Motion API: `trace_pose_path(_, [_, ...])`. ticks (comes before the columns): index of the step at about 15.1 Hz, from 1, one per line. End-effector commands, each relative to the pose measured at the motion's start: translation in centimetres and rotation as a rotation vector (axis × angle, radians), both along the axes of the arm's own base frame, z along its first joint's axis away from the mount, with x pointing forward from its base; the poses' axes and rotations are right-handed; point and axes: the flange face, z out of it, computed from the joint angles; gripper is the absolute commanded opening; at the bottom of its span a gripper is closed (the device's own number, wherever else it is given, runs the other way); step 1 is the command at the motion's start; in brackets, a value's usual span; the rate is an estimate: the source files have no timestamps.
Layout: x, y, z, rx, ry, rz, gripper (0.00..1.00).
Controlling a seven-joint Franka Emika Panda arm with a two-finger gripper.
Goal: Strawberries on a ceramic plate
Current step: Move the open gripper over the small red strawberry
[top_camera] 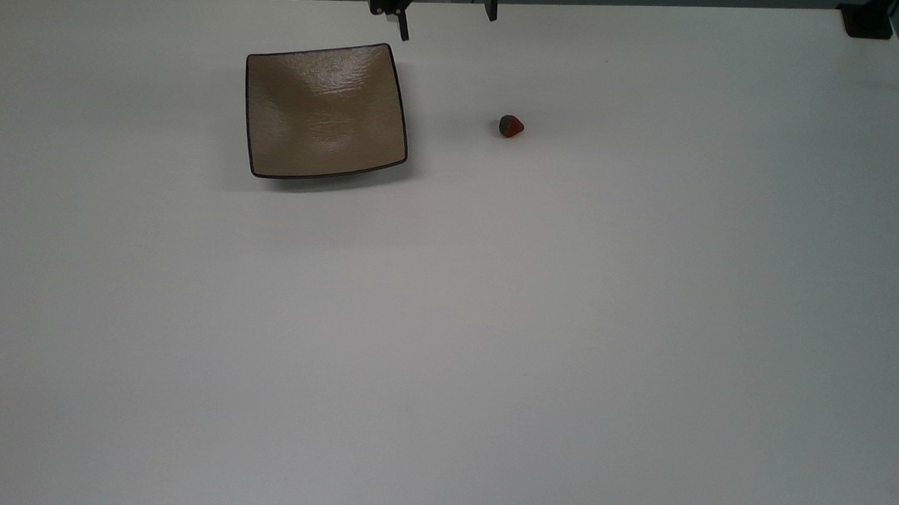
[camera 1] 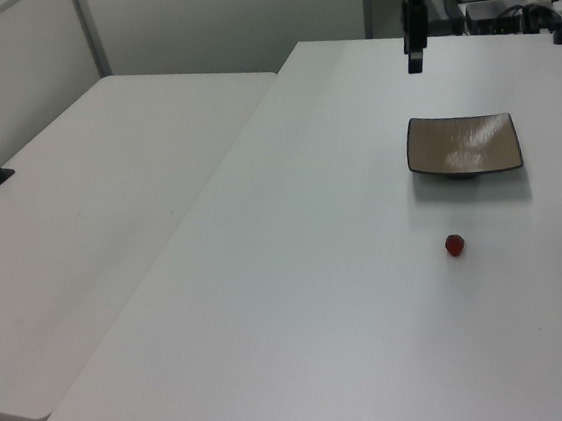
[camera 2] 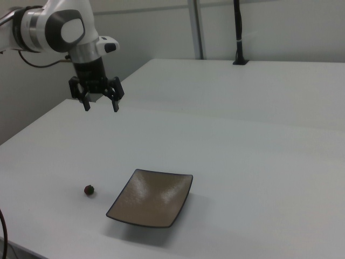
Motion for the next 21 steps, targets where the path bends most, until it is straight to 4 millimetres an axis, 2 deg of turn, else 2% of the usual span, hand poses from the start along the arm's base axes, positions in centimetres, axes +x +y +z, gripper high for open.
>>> trace_pose_path(1, [-1.9, 1.4, -2.0, 0.004, 0.024, 0.164, 1.00])
trace_pose_path(9, [-4.4, 4.8, -7.8, -0.031, 0.114, 0.244, 1.00])
trace_pose_path(14, [-6.1, 7.5, -12.7, -0.061, 0.127, 0.307, 1.00])
trace_pose_path(18, [-7.5, 9.3, -16.4, -0.060, 0.097, 0.345, 1.00])
trace_pose_path(19, [-7.9, 9.5, -17.8, -0.064, 0.068, 0.355, 1.00])
trace_pose_path(21, [-8.2, 9.6, -19.2, -0.080, 0.035, 0.373, 1.00])
